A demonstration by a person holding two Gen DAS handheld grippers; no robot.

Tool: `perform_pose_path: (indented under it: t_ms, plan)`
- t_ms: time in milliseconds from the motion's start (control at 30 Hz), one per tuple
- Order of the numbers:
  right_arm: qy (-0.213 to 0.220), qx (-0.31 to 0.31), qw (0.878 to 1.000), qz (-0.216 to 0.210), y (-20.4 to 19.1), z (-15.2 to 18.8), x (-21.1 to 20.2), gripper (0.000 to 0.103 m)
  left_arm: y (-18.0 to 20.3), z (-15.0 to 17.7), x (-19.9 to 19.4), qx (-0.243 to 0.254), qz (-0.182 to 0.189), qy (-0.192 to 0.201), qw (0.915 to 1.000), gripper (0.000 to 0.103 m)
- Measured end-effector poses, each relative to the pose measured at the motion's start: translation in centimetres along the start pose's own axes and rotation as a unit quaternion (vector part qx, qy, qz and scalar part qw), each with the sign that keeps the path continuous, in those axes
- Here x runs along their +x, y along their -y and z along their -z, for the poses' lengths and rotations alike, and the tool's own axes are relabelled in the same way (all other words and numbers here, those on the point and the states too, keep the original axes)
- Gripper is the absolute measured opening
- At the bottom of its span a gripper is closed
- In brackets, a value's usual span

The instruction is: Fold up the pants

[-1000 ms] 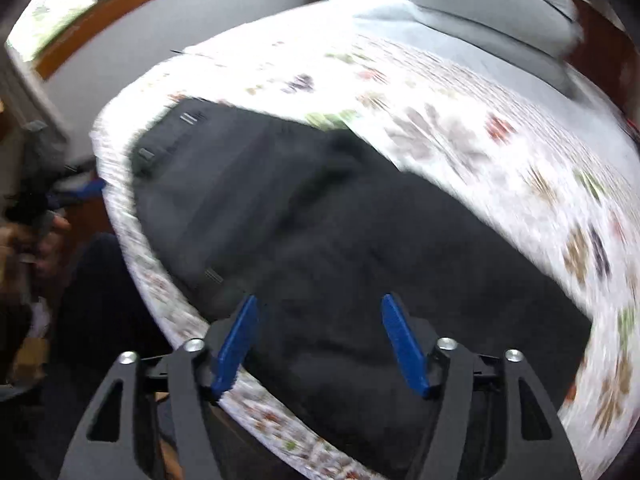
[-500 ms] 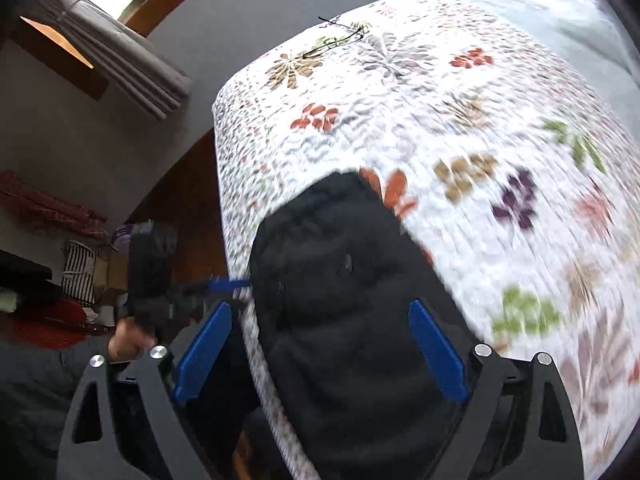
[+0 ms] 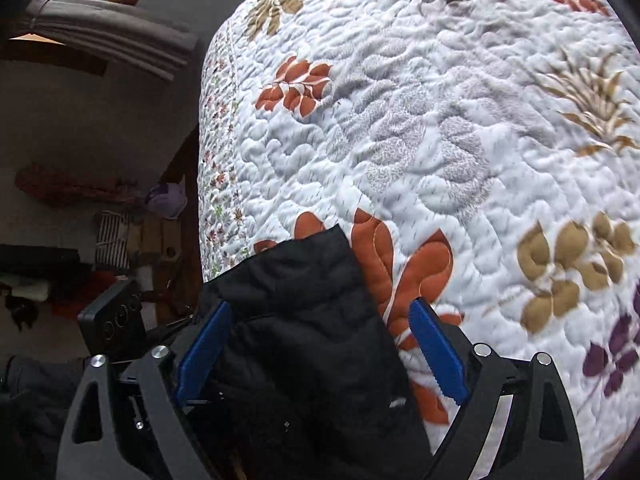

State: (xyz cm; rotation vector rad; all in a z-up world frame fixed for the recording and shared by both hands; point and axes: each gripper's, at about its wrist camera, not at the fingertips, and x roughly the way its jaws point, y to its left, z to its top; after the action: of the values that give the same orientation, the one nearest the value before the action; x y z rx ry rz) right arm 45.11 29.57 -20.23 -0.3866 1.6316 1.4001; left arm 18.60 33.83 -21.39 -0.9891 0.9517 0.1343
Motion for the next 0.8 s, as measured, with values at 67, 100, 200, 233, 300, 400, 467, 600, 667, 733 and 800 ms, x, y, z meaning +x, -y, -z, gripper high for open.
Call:
perform_pose_path:
  t_ms: [67,100,200,233,300,400,467,600,667,733,800]
  plan:
    - [-0.009,0.002,0.999,-0.032,0.6,-0.3,0.6,0.091,0.1,-0.1,0.0,-0.001,-0.01,-0.001,0.9999,0.1]
    - [-0.016,-0.001,0.999,-0.04,0.7,-0.3,0.9,0.091,0.2,-0.2,-0.1,-0.004,-0.014,-0.002,0.9999,0.1]
    - [-0.036,-0.008,0.997,-0.061,1.0,-0.5,1.6,0.091,-0.3,-0.4,-0.3,-0.011,-0.035,-0.003,0.9993,0.1]
    - [-0.039,-0.007,0.997,-0.069,1.1,-0.6,1.8,0.091,-0.5,-0.4,-0.1,-0.015,-0.034,-0.004,0.9993,0.1]
    - [-0.046,-0.006,0.996,-0.071,1.2,-0.9,2.4,0.091,-0.3,-0.3,0.5,-0.008,-0.043,-0.009,0.999,0.1]
    - [-0.055,-0.015,0.996,-0.069,1.1,-1.3,2.8,0.083,0.6,-0.2,0.8,0.012,-0.06,-0.007,0.9981,0.1]
    - [-0.061,-0.026,0.994,-0.082,0.8,-1.4,2.8,0.05,1.0,-0.4,0.7,0.022,-0.045,-0.002,0.9987,0.099]
    - [-0.068,-0.045,0.994,-0.076,0.3,-1.3,2.3,0.035,1.6,-0.5,0.4,0.045,-0.044,0.008,0.998,0.073]
    - [-0.066,-0.055,0.993,-0.075,-0.4,-1.3,1.8,0.033,1.9,-0.7,0.3,0.055,-0.039,0.01,0.9977,0.065]
    - [-0.065,-0.063,0.993,-0.074,-0.9,-1.1,1.2,0.032,1.9,-0.4,-0.1,0.059,-0.035,0.011,0.9976,0.057]
    - [-0.062,-0.066,0.993,-0.071,-1.6,-1.0,0.9,0.03,2.1,-0.2,-0.4,0.066,-0.026,0.011,0.9974,0.047]
